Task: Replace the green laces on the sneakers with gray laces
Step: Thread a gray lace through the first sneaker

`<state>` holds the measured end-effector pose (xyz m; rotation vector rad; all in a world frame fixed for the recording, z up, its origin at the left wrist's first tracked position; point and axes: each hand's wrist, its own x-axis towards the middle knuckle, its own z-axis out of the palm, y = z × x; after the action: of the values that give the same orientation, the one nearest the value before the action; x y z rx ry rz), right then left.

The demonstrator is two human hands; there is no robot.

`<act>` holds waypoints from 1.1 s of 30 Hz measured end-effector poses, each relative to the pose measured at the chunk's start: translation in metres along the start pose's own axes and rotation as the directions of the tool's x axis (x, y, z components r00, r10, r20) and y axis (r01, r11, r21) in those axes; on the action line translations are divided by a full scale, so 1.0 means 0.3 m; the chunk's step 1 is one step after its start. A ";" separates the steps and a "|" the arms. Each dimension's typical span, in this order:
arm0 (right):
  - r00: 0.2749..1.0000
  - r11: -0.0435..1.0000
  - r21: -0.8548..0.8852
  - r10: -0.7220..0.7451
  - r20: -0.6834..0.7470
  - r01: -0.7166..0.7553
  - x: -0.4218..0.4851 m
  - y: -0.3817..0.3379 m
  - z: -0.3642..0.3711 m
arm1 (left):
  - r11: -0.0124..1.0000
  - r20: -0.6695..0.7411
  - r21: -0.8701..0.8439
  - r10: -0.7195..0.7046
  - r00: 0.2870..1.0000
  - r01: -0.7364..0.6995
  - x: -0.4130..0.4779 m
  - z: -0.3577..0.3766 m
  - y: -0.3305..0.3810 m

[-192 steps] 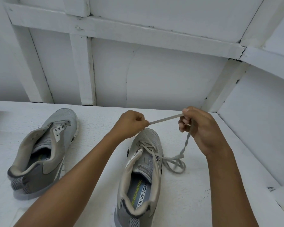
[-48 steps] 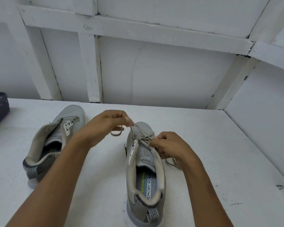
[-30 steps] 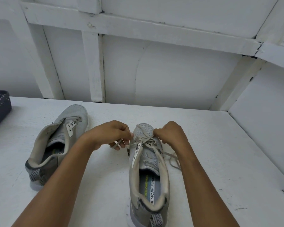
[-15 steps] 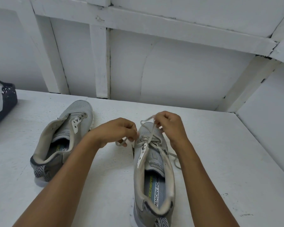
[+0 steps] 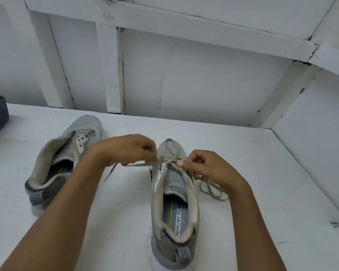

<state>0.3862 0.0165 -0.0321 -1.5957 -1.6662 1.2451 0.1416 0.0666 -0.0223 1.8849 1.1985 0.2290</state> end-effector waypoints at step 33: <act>0.977 0.961 0.224 0.190 -0.098 -0.164 -0.080 -0.009 0.019 | 0.740 -0.216 -0.617 0.167 0.962 -0.267 -0.006 0.051 -0.021</act>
<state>0.3843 -0.0078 -0.0270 -1.6771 -1.2913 1.3394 0.1450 0.0574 -0.0356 1.3941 0.8283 0.8192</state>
